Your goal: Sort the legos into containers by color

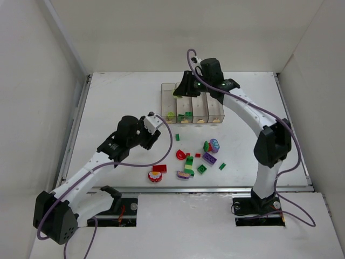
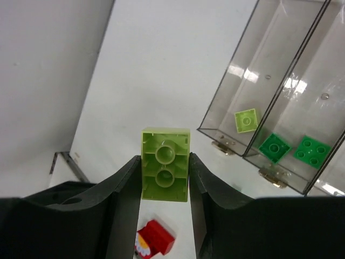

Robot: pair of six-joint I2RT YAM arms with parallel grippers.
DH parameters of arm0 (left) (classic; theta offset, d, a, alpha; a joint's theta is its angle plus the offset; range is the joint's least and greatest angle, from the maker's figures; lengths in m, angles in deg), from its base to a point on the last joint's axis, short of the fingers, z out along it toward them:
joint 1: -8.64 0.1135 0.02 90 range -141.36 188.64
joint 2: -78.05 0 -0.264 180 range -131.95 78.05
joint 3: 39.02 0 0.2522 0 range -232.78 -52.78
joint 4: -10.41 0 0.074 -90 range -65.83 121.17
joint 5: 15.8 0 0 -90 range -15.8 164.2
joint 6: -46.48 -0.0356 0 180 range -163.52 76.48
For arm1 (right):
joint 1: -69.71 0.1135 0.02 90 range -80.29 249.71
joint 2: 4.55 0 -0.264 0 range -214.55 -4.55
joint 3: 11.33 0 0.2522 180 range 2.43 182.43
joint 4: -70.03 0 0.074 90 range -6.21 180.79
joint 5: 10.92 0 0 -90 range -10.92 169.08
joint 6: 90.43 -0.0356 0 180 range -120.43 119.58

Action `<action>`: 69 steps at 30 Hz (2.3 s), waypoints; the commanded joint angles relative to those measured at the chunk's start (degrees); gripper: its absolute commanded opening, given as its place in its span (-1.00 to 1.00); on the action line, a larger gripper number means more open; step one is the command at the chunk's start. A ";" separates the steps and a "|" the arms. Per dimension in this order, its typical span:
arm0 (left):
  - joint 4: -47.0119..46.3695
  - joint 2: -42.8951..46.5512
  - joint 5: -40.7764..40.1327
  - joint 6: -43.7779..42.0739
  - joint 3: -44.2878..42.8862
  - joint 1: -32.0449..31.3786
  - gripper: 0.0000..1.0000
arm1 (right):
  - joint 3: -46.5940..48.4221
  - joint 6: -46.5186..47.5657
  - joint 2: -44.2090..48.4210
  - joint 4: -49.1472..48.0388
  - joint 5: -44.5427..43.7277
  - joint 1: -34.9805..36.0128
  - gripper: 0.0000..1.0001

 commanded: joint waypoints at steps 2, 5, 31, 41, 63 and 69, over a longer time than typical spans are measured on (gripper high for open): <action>-2.28 1.21 -1.26 2.03 0.13 0.87 -1.00 | 6.42 -2.80 -8.76 -1.90 -5.72 1.39 -1.00; -2.80 0.60 -1.88 2.03 0.13 2.00 -1.00 | 13.52 -2.80 -14.49 1.18 -9.32 1.39 -0.97; 2.73 -51.87 6.04 -10.09 -47.58 7.11 -1.00 | 12.51 8.88 -8.89 5.93 -1.86 -7.48 0.84; -3.34 -56.01 4.72 -18.10 -49.44 7.11 0.33 | 10.04 13.19 -5.02 11.20 -6.43 -9.24 0.84; -11.07 -25.00 -3.63 -10.01 -24.85 2.19 0.85 | -30.56 10.04 23.19 18.07 -16.72 -8.72 0.58; -7.99 -19.10 -6.61 -7.11 -20.26 0.87 0.87 | -35.93 8.45 24.43 16.92 -15.93 -8.72 0.24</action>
